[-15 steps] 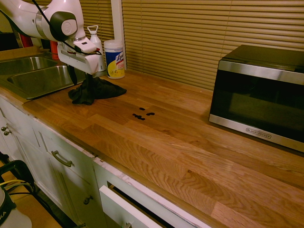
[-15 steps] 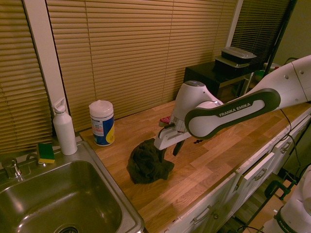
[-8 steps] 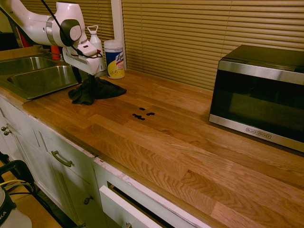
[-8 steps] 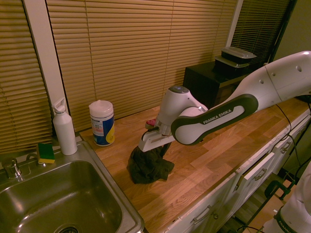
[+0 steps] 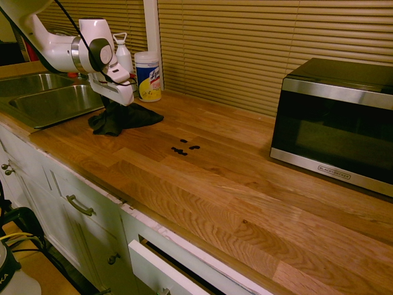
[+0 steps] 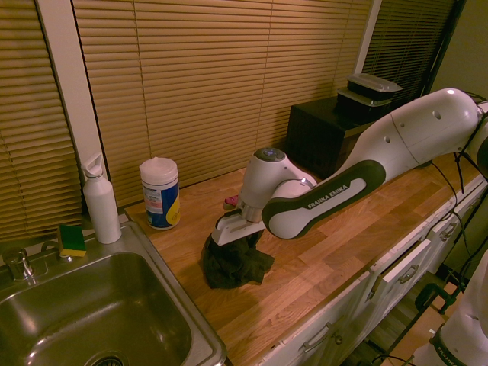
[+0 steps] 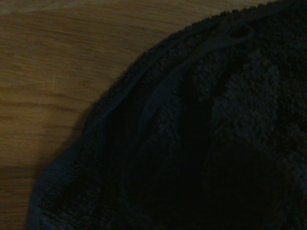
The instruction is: Clear the spill
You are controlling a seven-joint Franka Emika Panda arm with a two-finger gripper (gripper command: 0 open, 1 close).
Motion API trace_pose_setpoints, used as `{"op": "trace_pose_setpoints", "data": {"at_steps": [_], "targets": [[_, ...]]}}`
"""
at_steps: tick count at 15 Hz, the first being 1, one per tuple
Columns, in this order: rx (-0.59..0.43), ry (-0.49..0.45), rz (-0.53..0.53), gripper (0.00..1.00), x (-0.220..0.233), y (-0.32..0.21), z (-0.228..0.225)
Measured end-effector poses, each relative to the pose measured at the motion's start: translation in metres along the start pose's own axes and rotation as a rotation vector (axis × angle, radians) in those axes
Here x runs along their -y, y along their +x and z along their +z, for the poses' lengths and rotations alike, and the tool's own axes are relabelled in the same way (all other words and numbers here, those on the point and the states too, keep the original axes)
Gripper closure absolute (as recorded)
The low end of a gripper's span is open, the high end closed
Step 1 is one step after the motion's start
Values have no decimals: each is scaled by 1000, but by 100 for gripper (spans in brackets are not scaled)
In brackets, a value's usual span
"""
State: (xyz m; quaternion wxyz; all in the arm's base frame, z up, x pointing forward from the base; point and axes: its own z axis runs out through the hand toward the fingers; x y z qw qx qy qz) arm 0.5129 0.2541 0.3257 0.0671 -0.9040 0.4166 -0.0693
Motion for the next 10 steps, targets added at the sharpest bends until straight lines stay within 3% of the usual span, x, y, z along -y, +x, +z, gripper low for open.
{"op": "trace_pose_setpoints", "data": {"at_steps": [10], "targets": [[-9, -13, -27, 100, 2, 3, 5]]}}
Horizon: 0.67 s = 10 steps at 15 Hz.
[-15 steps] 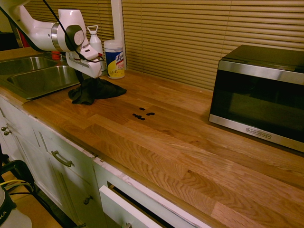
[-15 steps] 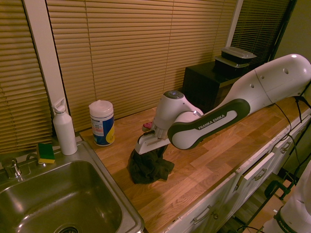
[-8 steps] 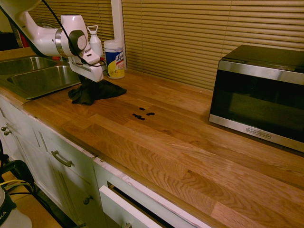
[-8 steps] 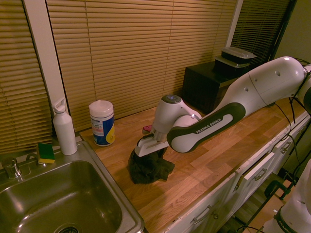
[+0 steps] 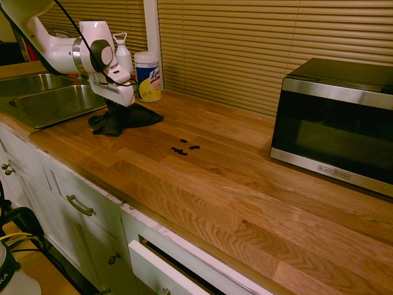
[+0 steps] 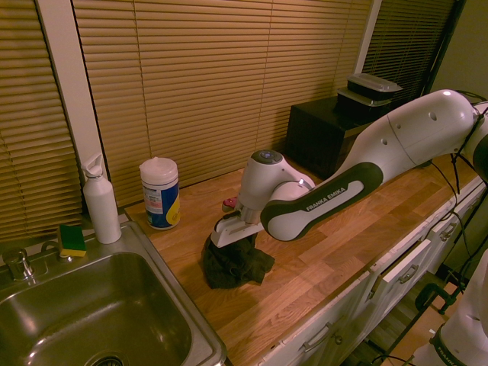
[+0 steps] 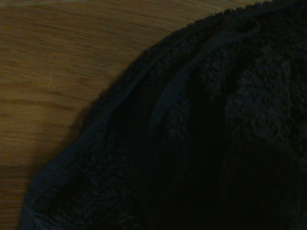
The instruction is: Clear the spill
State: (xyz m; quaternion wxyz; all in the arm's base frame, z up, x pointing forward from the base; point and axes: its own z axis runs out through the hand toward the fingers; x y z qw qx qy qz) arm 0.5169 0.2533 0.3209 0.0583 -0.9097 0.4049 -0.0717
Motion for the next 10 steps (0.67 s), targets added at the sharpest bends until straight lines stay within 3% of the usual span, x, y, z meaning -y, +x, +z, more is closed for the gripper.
{"op": "trace_pose_setpoints", "data": {"at_steps": [10], "targets": [[-20, -30, 16, 100, -25, 77, 0]]}}
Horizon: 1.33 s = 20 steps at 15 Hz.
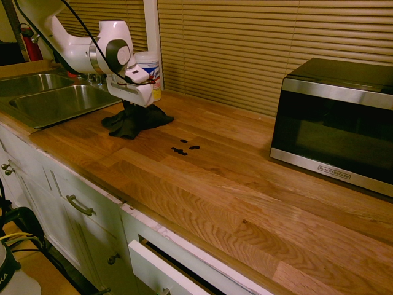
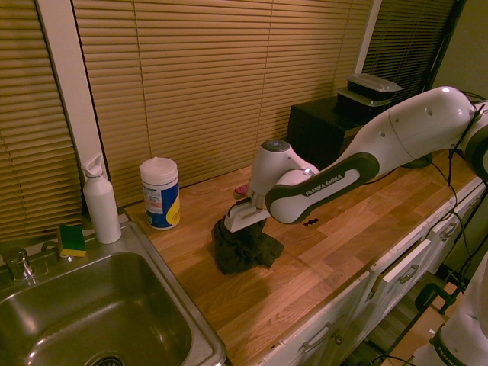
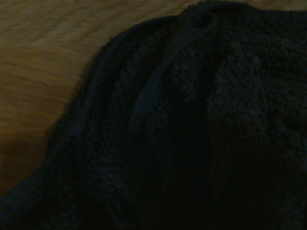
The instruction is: Clear the spill
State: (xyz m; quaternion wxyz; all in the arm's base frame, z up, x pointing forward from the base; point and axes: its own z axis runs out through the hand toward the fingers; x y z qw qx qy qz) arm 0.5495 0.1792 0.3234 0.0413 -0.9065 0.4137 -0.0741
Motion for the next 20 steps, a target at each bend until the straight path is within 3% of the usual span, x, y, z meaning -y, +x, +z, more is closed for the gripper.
{"op": "trace_pose_setpoints", "data": {"at_steps": [7, 20], "targets": [[2, -27, 69, 100, -35, 58, -1], [39, -21, 197, 100, -150, 171, -5]]}}
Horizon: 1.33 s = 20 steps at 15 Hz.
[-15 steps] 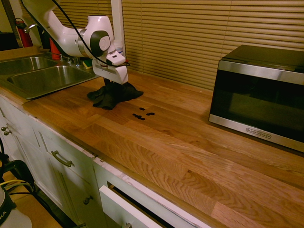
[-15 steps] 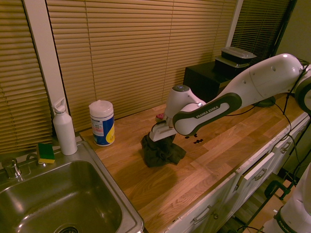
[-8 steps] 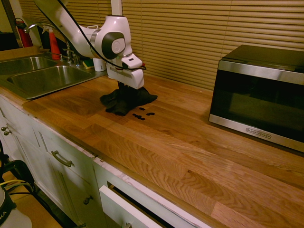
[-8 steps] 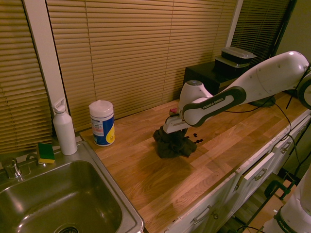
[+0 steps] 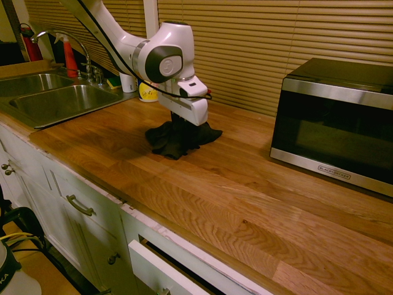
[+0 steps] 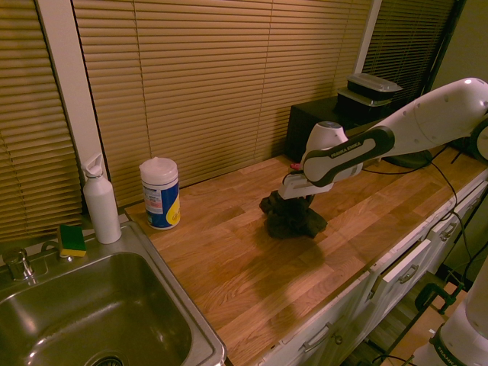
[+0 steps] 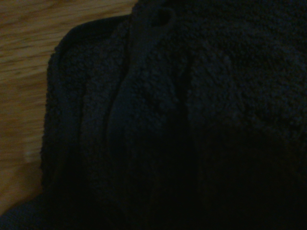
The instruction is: Clear the spill
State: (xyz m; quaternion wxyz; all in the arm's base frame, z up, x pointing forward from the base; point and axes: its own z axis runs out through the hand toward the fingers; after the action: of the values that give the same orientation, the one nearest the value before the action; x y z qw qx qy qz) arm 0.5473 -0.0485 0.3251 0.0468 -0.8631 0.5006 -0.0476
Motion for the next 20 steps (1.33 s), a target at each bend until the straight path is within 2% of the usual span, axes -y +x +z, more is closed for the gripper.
{"op": "trace_pose_setpoints", "data": {"at_steps": [13, 17, 20], "targets": [[38, 12, 128, 100, -111, 109, -8], [41, 12, 116, 100, -120, 112, -9], [24, 12, 82, 100, -125, 95, -10]]}}
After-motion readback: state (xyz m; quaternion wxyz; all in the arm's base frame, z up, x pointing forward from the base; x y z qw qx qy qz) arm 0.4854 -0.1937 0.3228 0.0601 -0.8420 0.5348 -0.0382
